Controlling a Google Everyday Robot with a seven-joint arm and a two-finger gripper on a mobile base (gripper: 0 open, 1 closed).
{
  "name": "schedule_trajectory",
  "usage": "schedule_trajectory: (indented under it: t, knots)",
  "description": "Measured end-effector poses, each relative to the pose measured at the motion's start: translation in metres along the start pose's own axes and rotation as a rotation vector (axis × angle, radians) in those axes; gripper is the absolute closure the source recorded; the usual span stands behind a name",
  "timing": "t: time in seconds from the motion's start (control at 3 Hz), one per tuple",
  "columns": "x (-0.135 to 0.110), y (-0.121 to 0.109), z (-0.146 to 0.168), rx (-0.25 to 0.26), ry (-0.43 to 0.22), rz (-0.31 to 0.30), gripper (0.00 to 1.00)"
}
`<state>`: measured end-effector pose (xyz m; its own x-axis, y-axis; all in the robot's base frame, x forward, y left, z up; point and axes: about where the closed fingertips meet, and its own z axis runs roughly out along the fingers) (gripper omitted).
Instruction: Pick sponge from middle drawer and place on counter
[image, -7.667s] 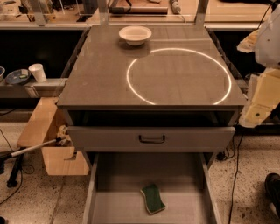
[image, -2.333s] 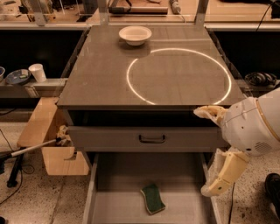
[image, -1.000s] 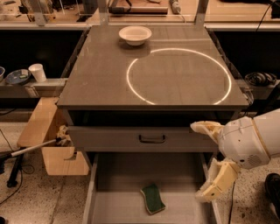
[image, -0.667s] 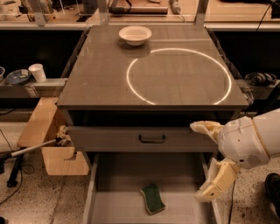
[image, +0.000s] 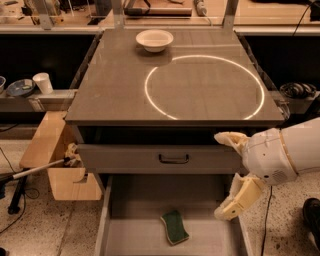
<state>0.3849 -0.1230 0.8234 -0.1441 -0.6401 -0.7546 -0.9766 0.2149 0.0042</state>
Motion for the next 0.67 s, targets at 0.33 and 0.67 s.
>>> schedule_trajectory:
  t: [0.33, 0.67]
  knots:
    - [0.019, 0.002, 0.018, 0.006, -0.001, 0.007, 0.00]
    - [0.051, 0.002, 0.046, 0.010, 0.009, 0.045, 0.00]
